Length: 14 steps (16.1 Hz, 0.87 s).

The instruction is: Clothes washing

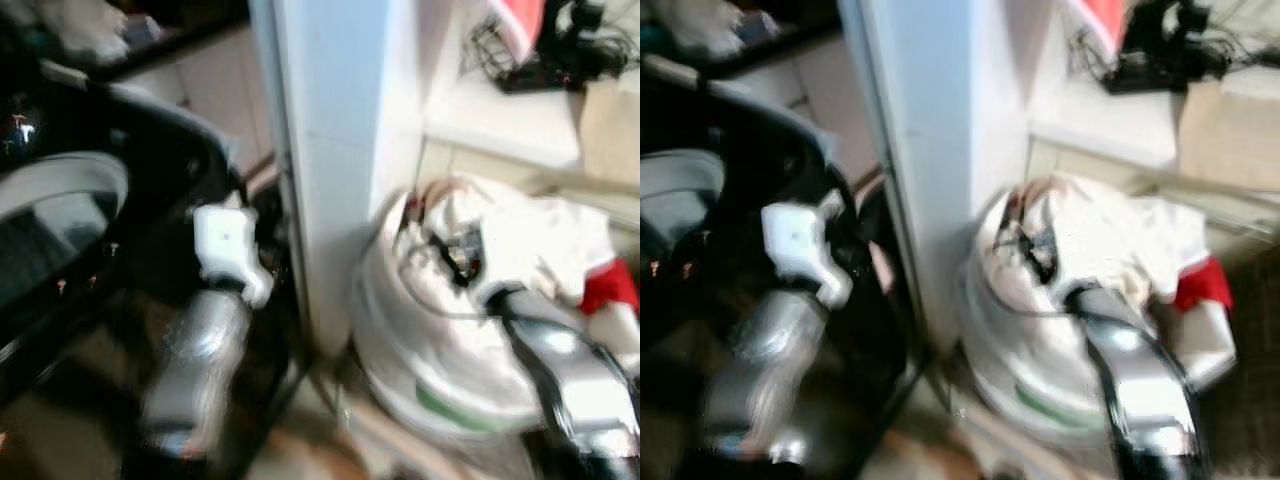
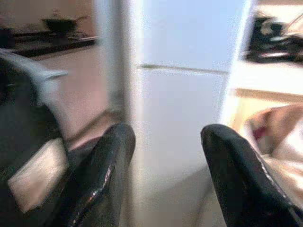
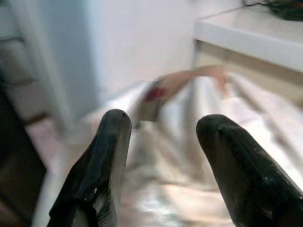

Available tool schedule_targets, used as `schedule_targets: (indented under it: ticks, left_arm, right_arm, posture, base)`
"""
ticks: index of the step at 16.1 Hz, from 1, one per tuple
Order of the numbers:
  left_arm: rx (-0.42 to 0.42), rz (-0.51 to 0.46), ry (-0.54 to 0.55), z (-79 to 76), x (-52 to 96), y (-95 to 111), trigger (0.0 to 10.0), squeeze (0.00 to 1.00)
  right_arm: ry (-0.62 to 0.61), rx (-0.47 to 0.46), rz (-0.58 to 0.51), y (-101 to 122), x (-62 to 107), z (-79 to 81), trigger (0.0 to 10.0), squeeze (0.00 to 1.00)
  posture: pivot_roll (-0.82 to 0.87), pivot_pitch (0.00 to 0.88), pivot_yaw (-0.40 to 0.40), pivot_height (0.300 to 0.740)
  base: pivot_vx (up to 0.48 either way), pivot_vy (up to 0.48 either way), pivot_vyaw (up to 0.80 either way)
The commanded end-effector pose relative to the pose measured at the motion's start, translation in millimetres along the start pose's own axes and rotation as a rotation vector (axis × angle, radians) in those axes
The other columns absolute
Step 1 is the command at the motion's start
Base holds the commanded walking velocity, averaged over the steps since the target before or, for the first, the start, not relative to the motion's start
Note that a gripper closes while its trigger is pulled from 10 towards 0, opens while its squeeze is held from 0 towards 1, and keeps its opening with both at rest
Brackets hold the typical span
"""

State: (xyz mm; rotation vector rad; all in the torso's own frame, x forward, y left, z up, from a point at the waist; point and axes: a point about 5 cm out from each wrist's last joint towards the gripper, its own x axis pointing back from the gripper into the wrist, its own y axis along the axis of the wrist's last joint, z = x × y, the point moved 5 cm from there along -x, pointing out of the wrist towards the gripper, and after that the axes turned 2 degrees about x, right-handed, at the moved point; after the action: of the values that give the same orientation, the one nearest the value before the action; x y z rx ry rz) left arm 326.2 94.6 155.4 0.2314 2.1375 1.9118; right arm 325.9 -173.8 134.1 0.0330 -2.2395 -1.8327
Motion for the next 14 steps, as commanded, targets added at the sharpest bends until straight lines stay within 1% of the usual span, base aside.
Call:
schedule_targets:
  ticks: [1, 2, 3, 4, 6, 10, 11, 14]
  left_arm:
    - [-0.021, -0.006, 0.045, 15.6, 3.5, 4, 10.0, 0.00]
    - [-0.022, -0.007, 0.045, 15.8, 3.8, 4, 10.0, 0.00]
    - [-0.004, -0.011, 0.052, 17.1, 4.4, 5, 10.0, 0.00]
    - [0.003, -0.010, 0.062, 18.9, 5.6, 4, 10.0, 0.00]
    - [-0.025, 0.004, 0.049, 19.2, 6.8, 0, 10.0, 0.00]
    - [-0.038, 0.030, -0.031, 7.4, 7.5, -4, 10.0, 0.00]
    - [-0.038, 0.042, -0.064, 1.1, 6.7, -7, 10.0, 0.00]
    - [-0.029, 0.054, -0.078, -1.6, 5.9, -9, 10.0, 0.00]
  right_arm:
    - [0.069, 0.012, -0.039, 11, -2.3, 16.9, 10.0, 0.00]
    - [0.081, 0.017, -0.043, 12, -1.9, 19.3, 10.0, 0.00]
    - [0.081, 0.002, -0.049, 13, -1.9, 20.7, 10.0, 0.00]
    - [0.074, -0.017, -0.048, 12, -1.6, 19.8, 10.0, 0.00]
    - [0.070, -0.017, -0.045, 11, -0.7, 18.3, 10.0, 0.00]
    - [0.047, -0.032, -0.035, 8, -0.1, 16.1, 10.0, 0.00]
    - [0.015, -0.037, -0.026, 7, 0.3, 12.2, 10.0, 0.00]
    - [-0.076, -0.077, 0.036, -4, -0.7, -5.6, 10.0, 0.00]
  posture:
    - [-0.10, 0.023, 0.059, 0.740]
    - [-0.10, 0.023, 0.059, 0.740]
    - [-0.10, 0.024, 0.059, 0.740]
    - [-0.10, 0.024, 0.059, 0.740]
    - [-0.10, 0.027, 0.060, 0.740]
    - [-0.10, 0.025, 0.065, 0.740]
    - [-0.10, 0.025, 0.065, 0.740]
    - [-0.11, 0.021, 0.072, 0.740]
  base:
    - [0.416, 0.000, 0.80]
    - [0.420, 0.000, 0.80]
    - [0.000, 0.000, 0.59]
    - [0.000, 0.000, 0.00]
    - [0.000, 0.000, 0.00]
    - [0.000, 0.000, 0.00]
    - [0.000, 0.000, 0.00]
    - [0.000, 0.000, 0.00]
